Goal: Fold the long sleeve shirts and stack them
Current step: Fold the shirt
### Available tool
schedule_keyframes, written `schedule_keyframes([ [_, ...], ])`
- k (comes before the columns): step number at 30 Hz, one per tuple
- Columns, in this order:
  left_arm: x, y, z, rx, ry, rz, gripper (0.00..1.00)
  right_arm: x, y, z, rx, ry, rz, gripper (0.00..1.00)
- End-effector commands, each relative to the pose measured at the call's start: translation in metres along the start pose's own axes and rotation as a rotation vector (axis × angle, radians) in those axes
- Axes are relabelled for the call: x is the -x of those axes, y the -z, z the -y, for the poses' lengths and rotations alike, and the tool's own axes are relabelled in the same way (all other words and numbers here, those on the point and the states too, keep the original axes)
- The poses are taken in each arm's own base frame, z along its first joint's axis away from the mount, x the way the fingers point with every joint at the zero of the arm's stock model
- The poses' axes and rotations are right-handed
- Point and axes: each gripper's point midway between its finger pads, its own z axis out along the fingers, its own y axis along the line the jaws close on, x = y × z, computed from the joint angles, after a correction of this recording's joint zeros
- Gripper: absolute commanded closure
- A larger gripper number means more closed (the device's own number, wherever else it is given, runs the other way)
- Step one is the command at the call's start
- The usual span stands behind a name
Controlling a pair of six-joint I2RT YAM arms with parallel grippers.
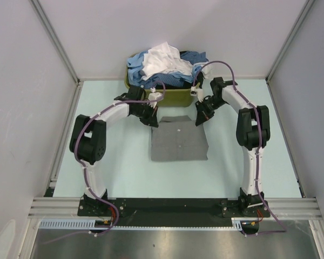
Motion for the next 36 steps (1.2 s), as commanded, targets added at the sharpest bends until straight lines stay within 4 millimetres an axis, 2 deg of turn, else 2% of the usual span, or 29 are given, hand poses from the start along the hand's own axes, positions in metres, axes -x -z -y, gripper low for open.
schedule_keyframes([
  [1,0.009,-0.007,-0.027,0.081,-0.001,0.002,0.99,0.004,-0.011,0.025,-0.072,-0.009,0.001,0.99],
  [3,0.001,-0.015,-0.033,0.086,0.032,-0.028,0.98,-0.004,-0.023,0.036,-0.094,-0.042,-0.017,0.99],
  [8,-0.031,-0.033,-0.036,0.089,0.081,-0.116,0.97,-0.018,-0.048,0.043,-0.134,-0.066,-0.065,0.98],
  [13,-0.047,-0.035,-0.036,0.104,0.099,-0.145,0.98,-0.030,-0.059,0.041,-0.149,-0.077,-0.082,0.99],
  [14,-0.044,-0.032,-0.032,0.092,0.092,-0.132,0.98,-0.033,-0.060,0.040,-0.149,-0.076,-0.086,0.99],
  [15,-0.052,-0.032,-0.028,0.085,0.097,-0.144,0.98,-0.035,-0.061,0.038,-0.146,-0.075,-0.091,0.98],
  [16,-0.055,-0.032,-0.024,0.079,0.091,-0.148,0.99,-0.044,-0.062,0.035,-0.138,-0.083,-0.109,0.98],
  [18,-0.065,-0.030,-0.007,0.050,0.072,-0.165,1.00,-0.048,-0.059,0.026,-0.133,-0.069,-0.116,0.98],
  [19,-0.070,-0.030,-0.001,0.039,0.067,-0.174,1.00,-0.061,-0.063,0.020,-0.117,-0.081,-0.141,0.98],
  [20,-0.070,-0.028,0.010,0.026,0.045,-0.174,1.00,-0.061,-0.059,0.013,-0.117,-0.068,-0.140,0.98],
  [21,-0.083,-0.028,0.018,0.007,0.053,-0.194,1.00,-0.067,-0.060,0.006,-0.106,-0.067,-0.154,0.98],
  [23,-0.095,-0.025,0.033,-0.012,0.063,-0.212,1.00,-0.079,-0.059,-0.011,-0.081,-0.079,-0.177,0.98],
  [25,-0.099,-0.021,0.043,-0.037,0.079,-0.209,1.00,-0.086,-0.057,-0.026,-0.059,-0.091,-0.188,0.98],
  [26,-0.104,-0.017,0.049,-0.047,0.097,-0.210,1.00,-0.102,-0.059,-0.038,-0.028,-0.120,-0.216,0.98],
  [27,-0.106,-0.015,0.055,-0.064,0.105,-0.209,1.00,-0.100,-0.053,-0.048,-0.022,-0.109,-0.205,0.98],
  [29,-0.108,-0.007,0.064,-0.085,0.097,-0.197,1.00,-0.113,-0.052,-0.064,0.010,-0.139,-0.218,0.98],
  [31,-0.105,-0.002,0.071,-0.111,0.086,-0.177,1.00,-0.112,-0.045,-0.071,0.012,-0.140,-0.198,0.98],
  [34,-0.087,0.010,0.078,-0.125,0.057,-0.118,0.99,-0.097,-0.030,-0.070,0.020,-0.161,-0.138,0.98],
  [35,-0.081,0.012,0.079,-0.127,0.050,-0.105,0.99,-0.084,-0.024,-0.068,0.017,-0.147,-0.109,0.98],
  [36,-0.078,0.014,0.080,-0.128,0.045,-0.098,0.98,-0.081,-0.020,-0.067,0.021,-0.149,-0.103,0.98],
])
